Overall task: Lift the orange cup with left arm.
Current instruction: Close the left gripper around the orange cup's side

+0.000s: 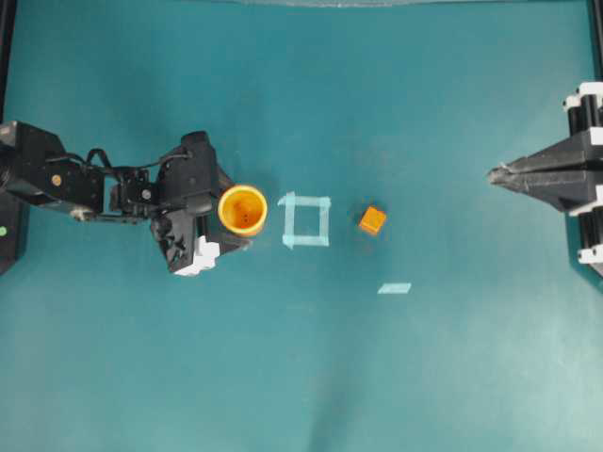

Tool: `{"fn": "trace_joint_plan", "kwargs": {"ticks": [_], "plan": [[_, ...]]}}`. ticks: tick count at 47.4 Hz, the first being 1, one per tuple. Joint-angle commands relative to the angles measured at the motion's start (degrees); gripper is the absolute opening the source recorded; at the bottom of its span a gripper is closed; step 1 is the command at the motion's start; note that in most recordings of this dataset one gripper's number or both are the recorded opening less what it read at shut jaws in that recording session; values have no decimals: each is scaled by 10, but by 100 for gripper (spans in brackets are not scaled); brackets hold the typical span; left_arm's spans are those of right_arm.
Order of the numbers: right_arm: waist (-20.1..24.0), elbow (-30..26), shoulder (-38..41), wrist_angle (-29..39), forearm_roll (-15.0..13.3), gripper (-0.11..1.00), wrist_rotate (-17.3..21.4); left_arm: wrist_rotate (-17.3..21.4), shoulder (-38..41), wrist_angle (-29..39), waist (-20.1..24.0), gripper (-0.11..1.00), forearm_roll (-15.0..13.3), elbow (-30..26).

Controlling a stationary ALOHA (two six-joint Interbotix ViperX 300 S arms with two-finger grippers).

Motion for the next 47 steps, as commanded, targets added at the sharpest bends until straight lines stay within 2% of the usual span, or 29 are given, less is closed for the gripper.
{"fn": "trace_joint_plan", "kwargs": {"ticks": [1,13,24,39,47], "plan": [[1,-17,3,-3,0,0,1,4,1,-7,-4,86,2,-18],[1,-17,3,4,0,0,4,11,9,9,-4,83,2,-27],[1,-18,3,11,0,0,5,12,7,11,-4,64,2,-28],[1,-18,2,11,1,0,5,11,-9,15,-4,64,2,-36],[0,-18,3,11,1,0,5,14,-29,41,-4,64,2,-42]]}}
